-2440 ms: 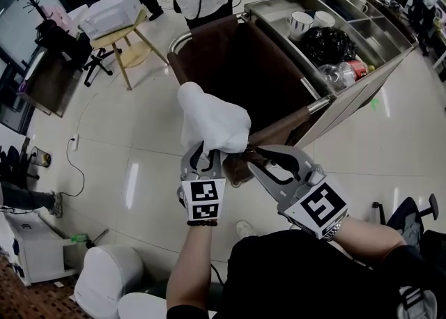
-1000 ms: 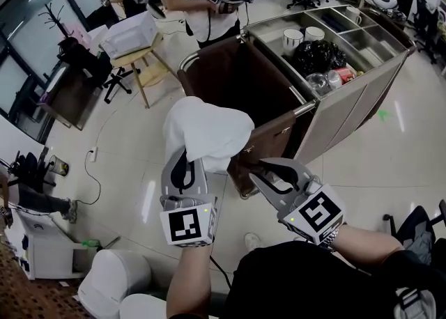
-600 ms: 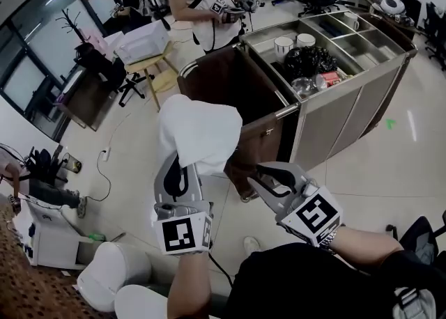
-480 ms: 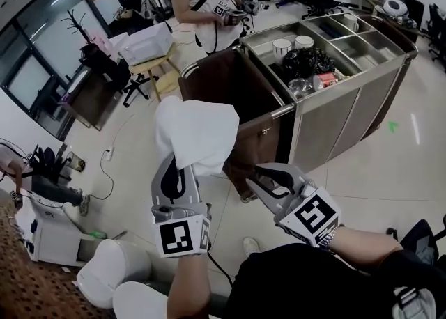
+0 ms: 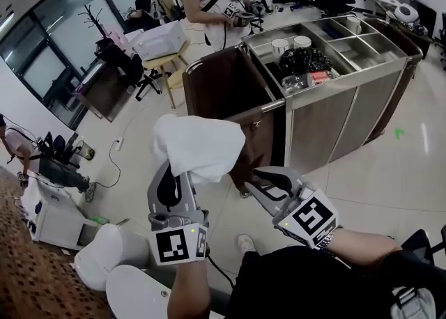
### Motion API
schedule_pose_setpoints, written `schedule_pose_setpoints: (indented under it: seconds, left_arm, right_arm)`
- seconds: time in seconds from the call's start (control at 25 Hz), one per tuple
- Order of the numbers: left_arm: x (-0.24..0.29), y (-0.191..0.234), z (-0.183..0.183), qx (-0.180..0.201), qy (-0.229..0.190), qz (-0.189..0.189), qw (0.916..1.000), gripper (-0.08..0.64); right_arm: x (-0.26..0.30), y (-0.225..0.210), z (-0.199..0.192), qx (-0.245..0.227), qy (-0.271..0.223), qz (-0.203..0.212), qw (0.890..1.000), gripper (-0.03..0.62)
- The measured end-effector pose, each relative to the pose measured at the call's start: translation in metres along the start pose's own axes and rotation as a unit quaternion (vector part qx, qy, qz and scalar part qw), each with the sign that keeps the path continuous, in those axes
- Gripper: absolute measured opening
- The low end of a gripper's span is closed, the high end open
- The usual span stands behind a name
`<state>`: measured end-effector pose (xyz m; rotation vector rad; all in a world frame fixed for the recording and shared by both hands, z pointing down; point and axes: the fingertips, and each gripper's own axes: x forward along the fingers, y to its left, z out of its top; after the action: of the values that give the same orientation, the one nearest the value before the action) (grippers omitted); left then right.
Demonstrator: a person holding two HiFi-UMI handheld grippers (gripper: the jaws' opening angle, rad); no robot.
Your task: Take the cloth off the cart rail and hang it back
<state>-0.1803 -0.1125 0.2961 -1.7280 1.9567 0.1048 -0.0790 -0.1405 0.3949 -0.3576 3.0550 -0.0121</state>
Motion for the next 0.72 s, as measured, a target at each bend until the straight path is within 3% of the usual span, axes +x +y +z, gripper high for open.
schedule_pose_setpoints:
  seconds: [0.24, 0.32, 0.44, 0.6, 0.72]
  left_arm:
    - [-0.015, -0.031, -0.016, -0.009, 0.021, 0.003, 0.9997, 0.017]
    - [-0.021, -0.039, -0.025, -0.013, 0.032, 0.003, 0.9994, 0.017]
    - [-0.035, -0.047, -0.052, -0.004, 0.092, -0.009, 0.9957, 0.017]
    - [-0.031, -0.057, -0.054, -0.049, 0.056, -0.004, 0.9972, 0.017]
    - [-0.033, -0.061, -0.059, -0.068, 0.062, -0.013, 0.9957, 0.017]
  right_arm:
    - [-0.026, -0.011, -0.011, -0.02, -0.004, 0.01, 1.0, 0.089]
    - [-0.033, -0.01, -0.012, -0.001, 0.002, 0.01, 1.0, 0.089]
    - [-0.038, -0.01, -0.017, 0.011, 0.006, 0.01, 1.0, 0.089]
    - [-0.042, -0.014, -0.02, 0.009, 0.002, 0.01, 1.0, 0.089]
    - [-0.043, -0.012, -0.015, 0.01, -0.002, 0.006, 1.0, 0.089]
